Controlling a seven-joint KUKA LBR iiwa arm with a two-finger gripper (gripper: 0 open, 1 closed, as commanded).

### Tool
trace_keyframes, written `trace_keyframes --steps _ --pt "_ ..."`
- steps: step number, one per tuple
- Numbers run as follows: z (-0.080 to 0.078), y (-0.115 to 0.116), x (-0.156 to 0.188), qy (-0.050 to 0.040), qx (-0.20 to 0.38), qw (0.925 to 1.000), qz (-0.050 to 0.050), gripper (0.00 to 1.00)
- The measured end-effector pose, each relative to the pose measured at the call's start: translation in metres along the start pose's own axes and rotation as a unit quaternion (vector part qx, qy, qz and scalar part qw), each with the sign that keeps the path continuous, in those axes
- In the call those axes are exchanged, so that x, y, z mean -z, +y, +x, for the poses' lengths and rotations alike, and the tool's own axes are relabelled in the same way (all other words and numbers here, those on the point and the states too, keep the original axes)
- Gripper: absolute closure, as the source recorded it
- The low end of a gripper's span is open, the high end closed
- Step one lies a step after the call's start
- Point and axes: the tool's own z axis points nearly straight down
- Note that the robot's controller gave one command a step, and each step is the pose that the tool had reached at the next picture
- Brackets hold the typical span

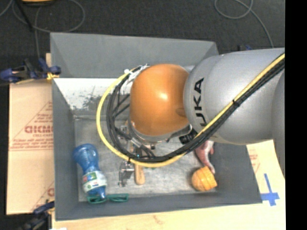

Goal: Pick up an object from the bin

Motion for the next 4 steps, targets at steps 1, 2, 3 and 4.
trace_keyframes --steps 1,2,3,4 --pt "-0.002 -0.001 0.004 -0.0038 -0.002 1.0000 -0.001 0.00" --pt "0.001 0.016 -0.047 -0.0052 -0.049 0.9988 -0.002 0.00" --pt "-0.001 0.039 -0.134 -0.0062 -0.043 0.9990 0.006 0.00" --pt "-0.002 0.038 -0.137 -0.0115 -0.045 0.9989 0.004 0.00"
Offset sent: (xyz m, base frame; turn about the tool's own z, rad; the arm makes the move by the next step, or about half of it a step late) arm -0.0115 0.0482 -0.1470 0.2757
